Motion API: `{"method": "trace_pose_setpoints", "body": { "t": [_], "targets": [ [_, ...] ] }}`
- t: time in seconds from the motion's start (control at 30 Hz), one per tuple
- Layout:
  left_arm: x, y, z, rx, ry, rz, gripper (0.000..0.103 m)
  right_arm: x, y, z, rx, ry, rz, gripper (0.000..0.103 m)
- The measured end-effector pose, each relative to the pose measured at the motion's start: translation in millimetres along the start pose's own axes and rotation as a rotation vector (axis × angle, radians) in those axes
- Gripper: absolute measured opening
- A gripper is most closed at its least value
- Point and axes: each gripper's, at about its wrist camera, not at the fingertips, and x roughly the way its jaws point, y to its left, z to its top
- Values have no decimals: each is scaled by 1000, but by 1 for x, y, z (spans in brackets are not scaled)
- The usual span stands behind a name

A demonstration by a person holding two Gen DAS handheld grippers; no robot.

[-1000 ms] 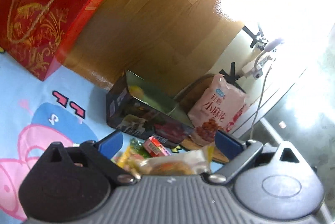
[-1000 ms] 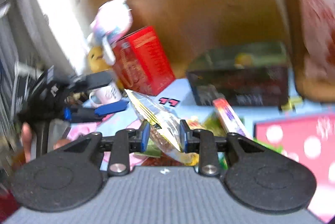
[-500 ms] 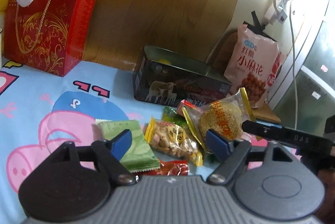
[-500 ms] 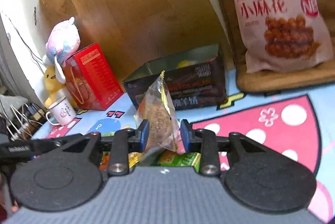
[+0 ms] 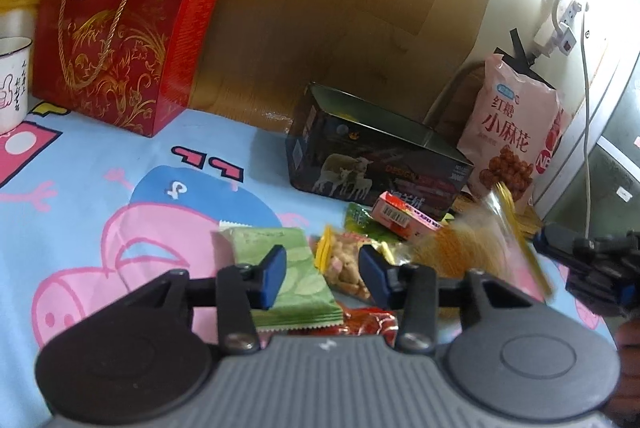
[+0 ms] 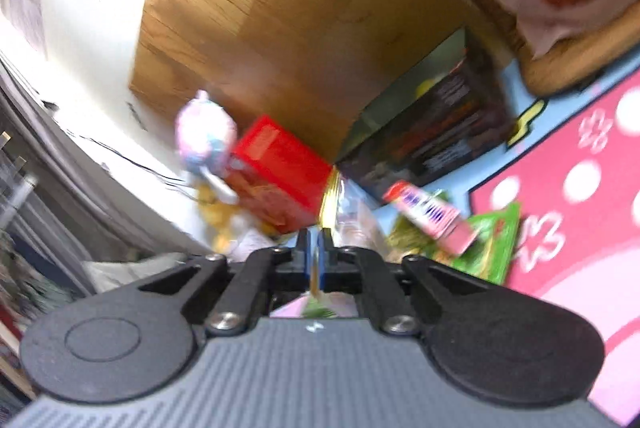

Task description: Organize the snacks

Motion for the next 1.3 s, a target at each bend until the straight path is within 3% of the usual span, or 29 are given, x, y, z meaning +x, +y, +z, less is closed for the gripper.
{"method": "trace_pose_setpoints", "body": {
  "t": [0.07, 0.2, 0.23, 0.37, 0.53, 0.77, 0.97, 1.3],
  "targets": [
    [2, 0, -1, 0, 11, 1, 41, 0, -4, -5, 1, 5, -26, 5],
    [6, -2, -5, 12, 32, 4, 41, 3, -4, -16, -130, -15, -268, 7],
    [6, -3, -6, 16, 33, 5, 41, 3, -3, -18, -166, -21, -289, 8],
    [6, -3, -5, 16, 39, -1, 41, -9, 10, -23, -281, -53, -306, 12],
    [7, -6, -5, 28, 44, -7, 41, -25, 12, -34, -339, -76, -319, 37],
    [6, -9, -6, 47, 50, -15, 41, -25, 12, -54, -449, -1, -379, 38],
    [5, -13, -9, 68, 53, -19, 41, -15, 16, -66, -561, 48, -419, 48],
    [4, -13, -7, 75, 58, -28, 41, -6, 15, -74, -617, 70, -452, 55]
  ]
}}
